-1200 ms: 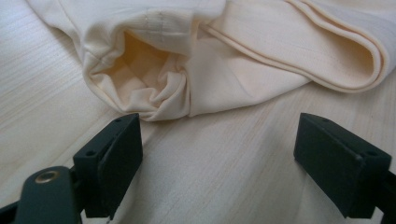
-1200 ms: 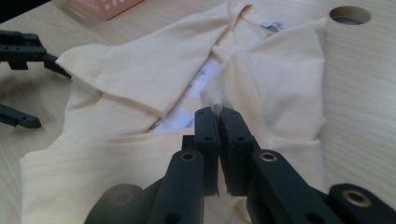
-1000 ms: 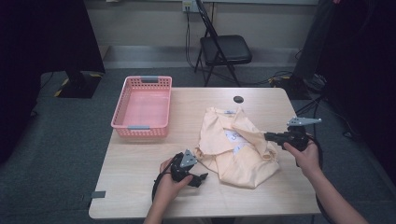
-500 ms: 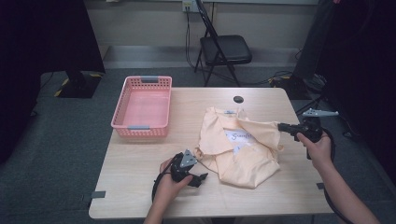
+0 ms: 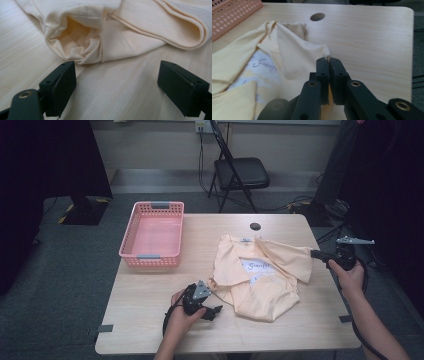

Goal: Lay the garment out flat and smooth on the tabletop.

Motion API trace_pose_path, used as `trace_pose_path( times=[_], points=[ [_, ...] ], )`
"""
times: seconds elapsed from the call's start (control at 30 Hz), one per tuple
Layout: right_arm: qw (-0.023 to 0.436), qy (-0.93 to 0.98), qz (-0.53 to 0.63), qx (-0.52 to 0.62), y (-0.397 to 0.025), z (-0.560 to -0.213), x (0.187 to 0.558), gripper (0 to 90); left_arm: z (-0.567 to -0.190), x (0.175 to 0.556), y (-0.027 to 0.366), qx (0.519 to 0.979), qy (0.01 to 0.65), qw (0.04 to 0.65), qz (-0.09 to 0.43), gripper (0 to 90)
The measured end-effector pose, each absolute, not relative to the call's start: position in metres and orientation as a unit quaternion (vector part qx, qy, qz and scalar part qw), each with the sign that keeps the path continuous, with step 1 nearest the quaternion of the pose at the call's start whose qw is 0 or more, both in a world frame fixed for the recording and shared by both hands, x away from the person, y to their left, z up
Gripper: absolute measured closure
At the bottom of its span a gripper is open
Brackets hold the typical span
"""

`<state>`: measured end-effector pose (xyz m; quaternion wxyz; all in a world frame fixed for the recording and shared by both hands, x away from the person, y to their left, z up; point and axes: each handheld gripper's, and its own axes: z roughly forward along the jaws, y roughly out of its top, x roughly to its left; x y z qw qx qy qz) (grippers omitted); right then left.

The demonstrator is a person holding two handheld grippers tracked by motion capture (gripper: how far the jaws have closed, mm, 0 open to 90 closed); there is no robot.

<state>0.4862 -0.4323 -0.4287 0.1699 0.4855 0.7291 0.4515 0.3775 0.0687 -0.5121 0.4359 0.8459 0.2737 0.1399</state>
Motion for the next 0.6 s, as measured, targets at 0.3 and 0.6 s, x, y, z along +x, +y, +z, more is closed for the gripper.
trace_pose_path(
  times=[0.3,0.6],
  points=[
    [0.190,0.702,0.426,0.537,-0.462,-0.445,0.490,87.0,-0.512,0.377,0.069,0.846,0.274,0.436,0.140,15.4],
    [0.210,0.693,0.424,0.545,-0.468,-0.448,0.479,66.1,-0.512,0.377,0.069,0.846,0.274,0.436,0.140,15.4]
  ],
)
